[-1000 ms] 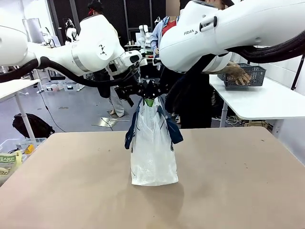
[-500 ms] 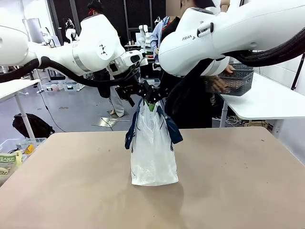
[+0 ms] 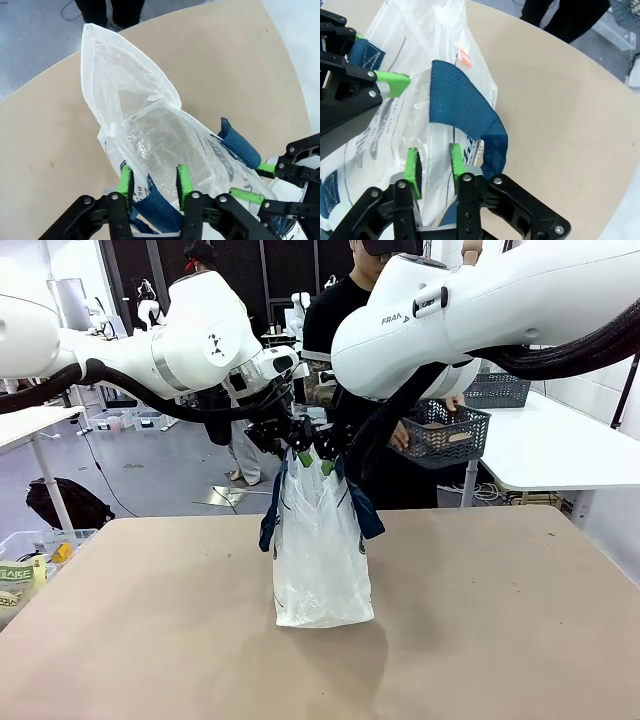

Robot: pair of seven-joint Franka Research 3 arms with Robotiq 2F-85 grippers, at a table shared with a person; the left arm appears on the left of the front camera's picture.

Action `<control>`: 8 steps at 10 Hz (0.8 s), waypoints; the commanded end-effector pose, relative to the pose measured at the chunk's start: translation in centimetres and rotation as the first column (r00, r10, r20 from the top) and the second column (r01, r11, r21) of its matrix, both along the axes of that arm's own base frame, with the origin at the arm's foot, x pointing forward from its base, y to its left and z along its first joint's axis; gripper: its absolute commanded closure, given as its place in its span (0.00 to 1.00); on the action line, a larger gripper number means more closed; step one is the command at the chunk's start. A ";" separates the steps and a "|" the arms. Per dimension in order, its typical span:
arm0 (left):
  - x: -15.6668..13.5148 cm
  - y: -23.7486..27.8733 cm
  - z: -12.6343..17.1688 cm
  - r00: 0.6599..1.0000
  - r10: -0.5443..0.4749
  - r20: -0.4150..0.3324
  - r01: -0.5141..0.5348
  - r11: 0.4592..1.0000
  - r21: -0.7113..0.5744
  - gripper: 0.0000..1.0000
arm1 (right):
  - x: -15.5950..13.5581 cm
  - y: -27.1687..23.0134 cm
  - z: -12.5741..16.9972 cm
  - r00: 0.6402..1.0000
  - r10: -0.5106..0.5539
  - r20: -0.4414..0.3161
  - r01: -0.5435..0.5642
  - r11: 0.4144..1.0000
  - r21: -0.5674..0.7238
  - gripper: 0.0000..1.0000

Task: Transfer purchased items from the store into the shopping bag.
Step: Open the Reusable shopping bag in the center of the table.

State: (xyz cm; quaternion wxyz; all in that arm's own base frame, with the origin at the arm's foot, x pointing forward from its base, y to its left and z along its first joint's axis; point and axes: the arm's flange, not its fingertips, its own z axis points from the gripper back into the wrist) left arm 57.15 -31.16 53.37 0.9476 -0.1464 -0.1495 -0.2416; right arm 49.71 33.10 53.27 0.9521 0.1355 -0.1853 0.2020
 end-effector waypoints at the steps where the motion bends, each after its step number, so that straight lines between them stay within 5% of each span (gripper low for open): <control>1: 0.1 0.1 0.2 0.999 0.033 -0.014 -0.033 0.999 0.033 1.00 | 0.2 0.0 -0.1 0.999 -0.032 0.008 0.032 0.999 -0.021 1.00; 8: -4.9 9.7 2.2 0.990 0.106 0.097 -0.117 0.986 0.115 1.00 | 0.8 -1.5 -0.1 0.991 -0.132 0.028 0.133 0.991 -0.028 1.00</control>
